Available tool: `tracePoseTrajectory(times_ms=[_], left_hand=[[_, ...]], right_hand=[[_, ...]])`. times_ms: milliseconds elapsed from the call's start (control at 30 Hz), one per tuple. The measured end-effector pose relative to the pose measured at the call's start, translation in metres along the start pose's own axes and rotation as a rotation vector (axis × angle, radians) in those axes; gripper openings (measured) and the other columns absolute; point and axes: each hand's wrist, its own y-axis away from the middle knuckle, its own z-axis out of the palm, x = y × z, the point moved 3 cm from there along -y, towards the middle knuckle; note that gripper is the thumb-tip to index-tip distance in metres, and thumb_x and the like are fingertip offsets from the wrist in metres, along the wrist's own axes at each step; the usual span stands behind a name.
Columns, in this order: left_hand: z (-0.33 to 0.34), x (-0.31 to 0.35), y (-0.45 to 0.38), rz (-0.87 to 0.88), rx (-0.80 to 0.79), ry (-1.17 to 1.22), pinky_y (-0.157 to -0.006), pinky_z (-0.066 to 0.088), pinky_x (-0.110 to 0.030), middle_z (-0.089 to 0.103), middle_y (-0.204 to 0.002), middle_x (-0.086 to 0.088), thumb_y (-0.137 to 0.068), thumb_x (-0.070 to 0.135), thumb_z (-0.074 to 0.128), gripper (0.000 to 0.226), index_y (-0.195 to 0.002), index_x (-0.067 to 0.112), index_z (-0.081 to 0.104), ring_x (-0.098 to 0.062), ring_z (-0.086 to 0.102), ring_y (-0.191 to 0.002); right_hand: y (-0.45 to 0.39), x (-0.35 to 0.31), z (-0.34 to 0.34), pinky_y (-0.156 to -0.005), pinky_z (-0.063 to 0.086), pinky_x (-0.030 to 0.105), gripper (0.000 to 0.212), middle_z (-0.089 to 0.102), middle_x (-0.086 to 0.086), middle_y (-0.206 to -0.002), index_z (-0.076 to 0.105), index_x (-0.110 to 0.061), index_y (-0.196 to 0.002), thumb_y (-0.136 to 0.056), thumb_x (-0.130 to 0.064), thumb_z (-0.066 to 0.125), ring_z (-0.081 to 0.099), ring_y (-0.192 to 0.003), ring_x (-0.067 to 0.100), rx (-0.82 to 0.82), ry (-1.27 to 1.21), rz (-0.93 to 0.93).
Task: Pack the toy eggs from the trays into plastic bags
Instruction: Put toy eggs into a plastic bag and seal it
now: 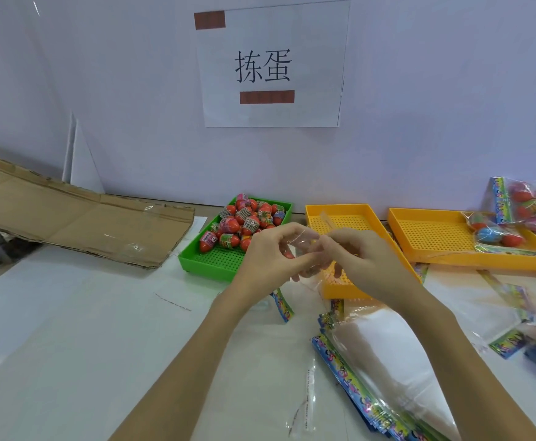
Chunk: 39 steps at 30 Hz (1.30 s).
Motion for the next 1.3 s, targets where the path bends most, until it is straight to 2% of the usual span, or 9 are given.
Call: tracePoseTrajectory(times_ms=[133, 233, 333, 533, 733, 900, 1000, 1233, 1300], left_hand=[[-0.004, -0.004, 0.0, 0.002, 0.083, -0.071, -0.052, 0.053, -0.027, 0.073, -0.081, 0.019, -0.087, 0.03, 0.084, 0.023, -0.106, 0.02, 0.077, -0.009, 0.062, -0.051], [-0.005, -0.006, 0.0, -0.001, 0.111, -0.074, -0.055, 0.054, -0.023, 0.075, -0.081, 0.017, -0.082, 0.035, 0.088, 0.025, -0.101, 0.022, 0.078, -0.005, 0.066, -0.057], [-0.003, -0.004, 0.001, 0.031, 0.126, -0.128, -0.059, 0.054, -0.022, 0.076, -0.078, 0.015, -0.083, 0.043, 0.086, 0.024, -0.098, 0.026, 0.078, -0.006, 0.069, -0.065], [-0.003, -0.006, 0.0, -0.011, 0.154, -0.083, -0.066, 0.059, -0.033, 0.074, -0.078, 0.016, -0.084, 0.036, 0.086, 0.017, -0.095, 0.028, 0.076, -0.014, 0.071, -0.067], [-0.004, -0.001, 0.001, -0.056, 0.111, 0.02, -0.073, 0.059, -0.051, 0.076, -0.089, 0.004, -0.085, 0.042, 0.084, 0.024, -0.099, 0.024, 0.075, -0.029, 0.072, -0.075], [-0.001, 0.003, -0.001, -0.095, 0.003, 0.086, -0.069, 0.06, -0.036, 0.076, -0.092, 0.002, -0.091, 0.038, 0.08, 0.022, -0.105, 0.022, 0.074, -0.012, 0.07, -0.071], [0.002, 0.001, 0.0, -0.195, -0.179, 0.047, -0.084, 0.058, -0.031, 0.076, -0.103, 0.008, -0.091, 0.049, 0.077, 0.031, -0.115, 0.031, 0.069, -0.004, 0.071, -0.092], [-0.002, 0.008, 0.001, -0.297, -0.182, 0.301, -0.087, 0.063, -0.042, 0.077, -0.114, -0.001, -0.091, 0.035, 0.081, 0.031, -0.12, 0.031, 0.072, -0.029, 0.077, -0.094], [-0.002, 0.006, 0.001, -0.321, -0.195, 0.372, -0.076, 0.061, -0.028, 0.078, -0.11, -0.001, -0.089, 0.023, 0.084, 0.041, -0.126, 0.022, 0.068, -0.021, 0.077, -0.086]], right_hand=[[0.0, -0.002, 0.008, -0.067, 0.05, 0.014, 0.043, 0.072, -0.018, -0.088, 0.074, -0.032, -0.104, -0.09, -0.063, 0.049, 0.067, -0.085, -0.001, -0.074, -0.028, 0.024], [0.001, 0.004, 0.007, -0.074, 0.055, 0.019, 0.029, 0.07, -0.02, -0.103, 0.068, -0.036, -0.115, -0.09, -0.047, 0.074, 0.066, -0.101, -0.001, -0.166, 0.069, 0.004], [0.003, 0.007, 0.01, -0.071, 0.05, 0.017, 0.044, 0.069, -0.016, -0.104, 0.062, -0.032, -0.123, -0.084, -0.029, 0.084, 0.066, -0.097, 0.002, -0.186, 0.108, -0.034], [0.005, -0.001, 0.023, -0.075, 0.048, 0.016, 0.057, 0.066, -0.017, -0.097, 0.061, -0.034, -0.125, -0.077, -0.032, 0.09, 0.059, -0.093, 0.004, -0.063, 0.131, -0.076], [0.004, -0.005, 0.022, -0.077, 0.047, 0.008, 0.053, 0.066, -0.024, -0.107, 0.053, -0.041, -0.121, -0.084, -0.023, 0.085, 0.06, -0.1, -0.002, -0.01, 0.144, -0.091], [0.004, -0.005, 0.018, -0.078, 0.044, 0.004, 0.038, 0.07, -0.022, -0.107, 0.057, -0.039, -0.118, -0.095, -0.012, 0.072, 0.06, -0.103, -0.006, -0.004, 0.115, -0.097], [0.003, -0.002, 0.015, -0.078, 0.045, 0.005, 0.046, 0.072, -0.021, -0.105, 0.059, -0.034, -0.115, -0.091, 0.004, 0.065, 0.063, -0.102, -0.008, 0.034, 0.11, -0.082], [0.001, -0.008, 0.004, -0.073, 0.051, 0.017, 0.052, 0.07, -0.01, -0.11, 0.06, -0.024, -0.127, -0.088, 0.01, 0.061, 0.064, -0.105, 0.004, 0.254, -0.025, -0.142], [0.002, -0.013, 0.0, -0.077, 0.053, 0.019, 0.054, 0.068, -0.008, -0.117, 0.061, -0.023, -0.126, -0.086, 0.014, 0.057, 0.063, -0.109, 0.007, 0.366, -0.062, -0.174]])
